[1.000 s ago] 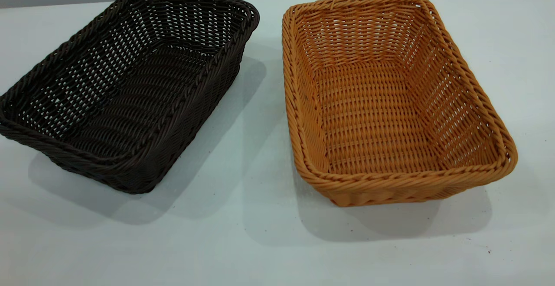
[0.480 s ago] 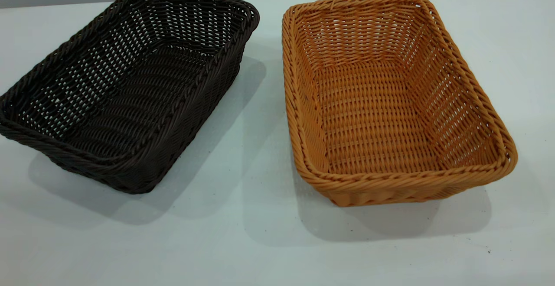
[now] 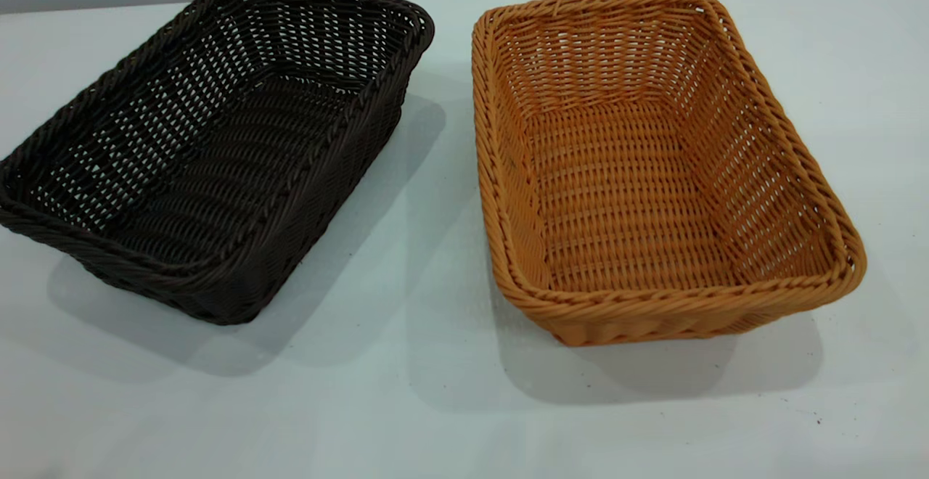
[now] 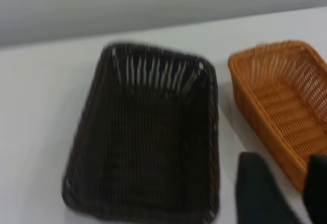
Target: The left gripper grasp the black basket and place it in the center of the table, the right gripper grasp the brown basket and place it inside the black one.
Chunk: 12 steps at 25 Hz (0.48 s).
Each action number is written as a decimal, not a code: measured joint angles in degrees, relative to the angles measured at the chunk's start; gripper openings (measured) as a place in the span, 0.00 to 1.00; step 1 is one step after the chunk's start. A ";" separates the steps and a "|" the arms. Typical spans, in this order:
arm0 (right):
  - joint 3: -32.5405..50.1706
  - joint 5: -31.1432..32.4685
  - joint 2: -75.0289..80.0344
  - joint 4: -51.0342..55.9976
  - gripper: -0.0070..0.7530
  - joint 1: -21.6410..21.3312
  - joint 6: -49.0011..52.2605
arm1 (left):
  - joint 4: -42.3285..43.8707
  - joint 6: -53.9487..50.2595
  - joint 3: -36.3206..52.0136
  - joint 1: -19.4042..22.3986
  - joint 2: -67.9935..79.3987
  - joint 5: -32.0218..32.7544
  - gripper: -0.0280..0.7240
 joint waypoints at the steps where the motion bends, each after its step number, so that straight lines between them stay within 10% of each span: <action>1: 0.00 0.00 1.91 3.39 0.43 0.00 -0.62 | -0.53 2.21 -0.37 0.00 1.77 -1.53 0.43; 12: 2.80 0.91 21.72 30.62 0.56 0.00 16.10 | -1.29 14.78 -0.31 0.00 17.55 -11.44 0.56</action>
